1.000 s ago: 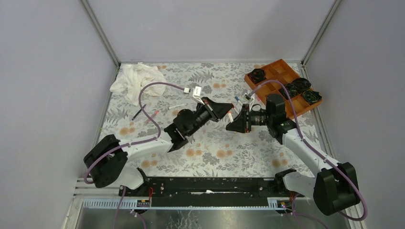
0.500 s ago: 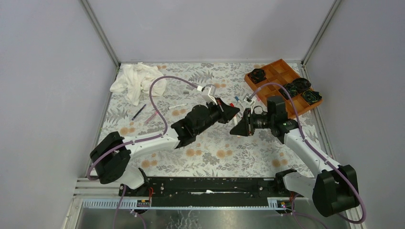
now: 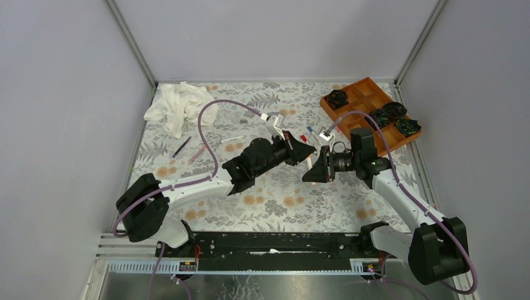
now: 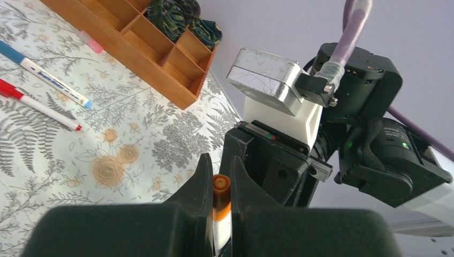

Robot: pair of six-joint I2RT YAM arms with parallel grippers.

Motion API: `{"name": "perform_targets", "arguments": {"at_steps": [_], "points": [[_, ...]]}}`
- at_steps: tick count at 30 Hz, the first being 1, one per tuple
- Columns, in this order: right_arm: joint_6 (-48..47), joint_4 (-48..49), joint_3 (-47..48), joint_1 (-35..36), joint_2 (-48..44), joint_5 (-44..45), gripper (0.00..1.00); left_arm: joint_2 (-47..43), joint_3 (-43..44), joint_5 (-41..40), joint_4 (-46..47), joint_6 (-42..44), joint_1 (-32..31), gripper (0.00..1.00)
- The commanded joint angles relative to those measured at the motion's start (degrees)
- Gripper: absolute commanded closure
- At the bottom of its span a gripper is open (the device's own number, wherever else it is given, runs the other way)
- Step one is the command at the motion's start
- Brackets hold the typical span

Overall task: Insert the pens into the pen caps
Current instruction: Press the pen cap onto the pen.

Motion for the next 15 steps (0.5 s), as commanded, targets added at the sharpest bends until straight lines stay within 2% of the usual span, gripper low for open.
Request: {"name": "perform_targets", "arguments": {"at_steps": [1, 7, 12, 15], "points": [[3.6, 17.5, 3.6, -2.5, -0.2, 6.8, 1.0, -0.2, -6.1, 26.4, -8.1, -5.7, -6.8, 1.0], [4.0, 17.6, 3.6, -2.9, -0.3, 7.2, 1.0, 0.0, -6.8, 28.9, -6.2, -7.1, -6.8, 1.0], [-1.9, 12.5, 4.8, -2.5, -1.1, 10.3, 1.0, 1.8, -8.0, 32.5, -4.9, -10.7, -6.8, 1.0], [-5.2, 10.0, 5.6, -0.9, -1.6, 13.4, 1.0, 4.0, -9.7, 34.9, 0.4, -15.7, -6.8, 1.0]]}}
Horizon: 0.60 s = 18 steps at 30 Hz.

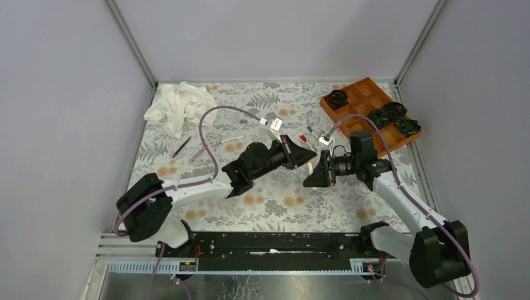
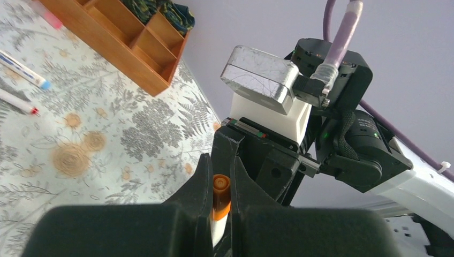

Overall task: Insert the pens into the pen caps
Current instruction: Press the pen cap onto the pen.

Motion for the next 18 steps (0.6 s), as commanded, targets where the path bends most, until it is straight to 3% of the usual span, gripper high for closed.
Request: {"name": "perform_targets", "arguments": {"at_steps": [1, 3, 11, 18], "points": [[-4.3, 12.0, 6.5, -0.7, -0.6, 17.8, 1.0, 5.6, -6.0, 31.0, -3.9, -11.6, -7.2, 1.0], [-5.8, 10.6, 6.9, -0.4, -0.8, 20.5, 1.0, 6.9, -6.4, 32.2, -2.0, -13.7, -7.6, 1.0], [-5.9, 10.2, 7.3, -0.4, -1.1, 21.1, 1.0, 3.9, -0.7, 30.6, -28.7, 0.7, -8.7, 1.0], [-5.4, 10.2, 7.4, -0.6, -1.1, 20.4, 1.0, 5.7, 1.2, 26.3, -37.5, 5.5, -10.9, 1.0]]}}
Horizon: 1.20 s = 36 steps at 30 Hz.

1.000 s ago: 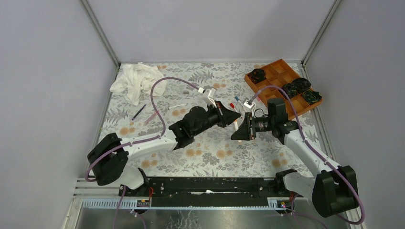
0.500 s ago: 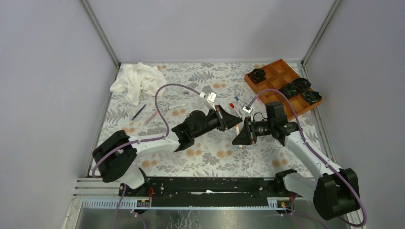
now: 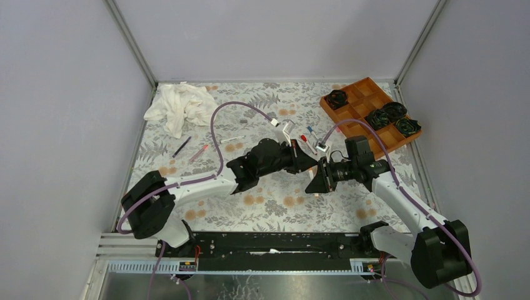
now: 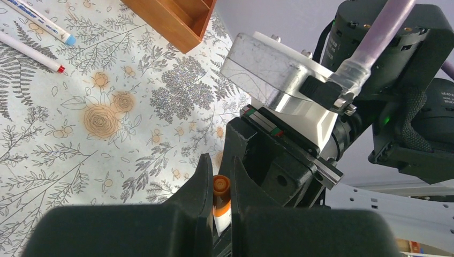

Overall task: Insert the pens into the pen caps
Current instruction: Press the pen cap onto the pen.

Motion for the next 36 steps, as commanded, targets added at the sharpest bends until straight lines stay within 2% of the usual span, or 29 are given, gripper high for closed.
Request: {"name": "perform_targets", "arguments": {"at_steps": [1, 9, 18, 22, 29, 32, 36], "points": [[1.0, 22.0, 7.3, -2.8, -0.6, 10.1, 1.0, 2.8, -3.2, 22.1, -23.8, 2.2, -10.9, 1.0], [5.4, 25.0, 6.3, -5.1, -0.6, 6.3, 1.0, 3.2, -8.7, 28.1, -6.0, -5.4, -11.8, 1.0], [7.4, 27.2, 5.7, -6.4, -0.8, 3.0, 1.0, 4.0, -13.8, 31.4, 2.1, -8.5, -14.3, 1.0], [7.6, 27.4, 5.6, -6.9, -0.8, 2.9, 1.0, 3.3, -15.3, 32.3, 2.4, -8.7, -14.6, 1.0], [8.3, 28.9, 3.9, -6.2, 0.0, -0.1, 1.0, -1.2, -14.2, 21.0, -3.0, -8.6, -10.0, 1.0], [7.3, 28.2, 3.6, -4.8, 0.5, 0.4, 1.0, -1.5, -12.2, 17.0, -2.4, -9.7, -8.3, 0.96], [6.5, 27.3, 4.1, -3.4, 1.7, 1.2, 1.0, -0.6, -10.1, 13.9, -0.2, -11.0, -7.5, 0.83]]}}
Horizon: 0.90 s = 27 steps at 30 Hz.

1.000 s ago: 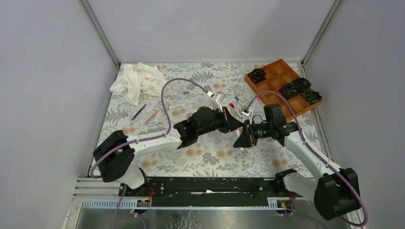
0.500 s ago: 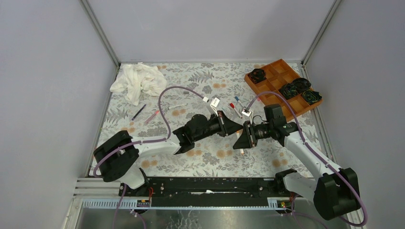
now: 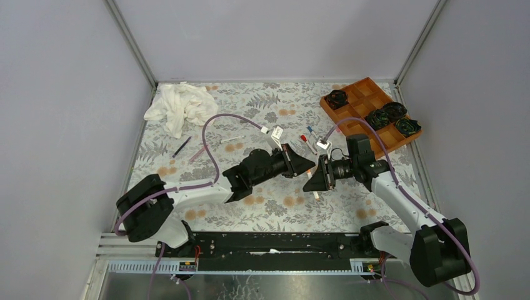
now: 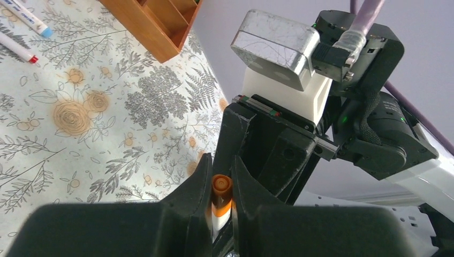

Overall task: Insert the pens into the pen caps
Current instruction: Press the pen cap onto the pen.

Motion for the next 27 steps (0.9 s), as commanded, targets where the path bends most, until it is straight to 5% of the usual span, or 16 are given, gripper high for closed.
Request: {"name": "perform_targets", "arguments": {"at_steps": [1, 14, 27], "points": [[1.1, 21.3, 4.9, -2.6, 1.5, 9.2, 1.0, 2.3, -1.2, 17.9, -13.1, -3.2, -5.8, 0.8], [1.3, 21.3, 4.8, -2.6, 2.3, 7.0, 1.0, -6.1, -4.4, 10.8, -11.8, -2.4, -2.5, 0.27], [-7.3, 14.4, 7.3, -2.8, 5.1, 0.6, 1.0, -28.8, -14.6, 3.1, -5.1, 13.2, -0.6, 0.15]]}}
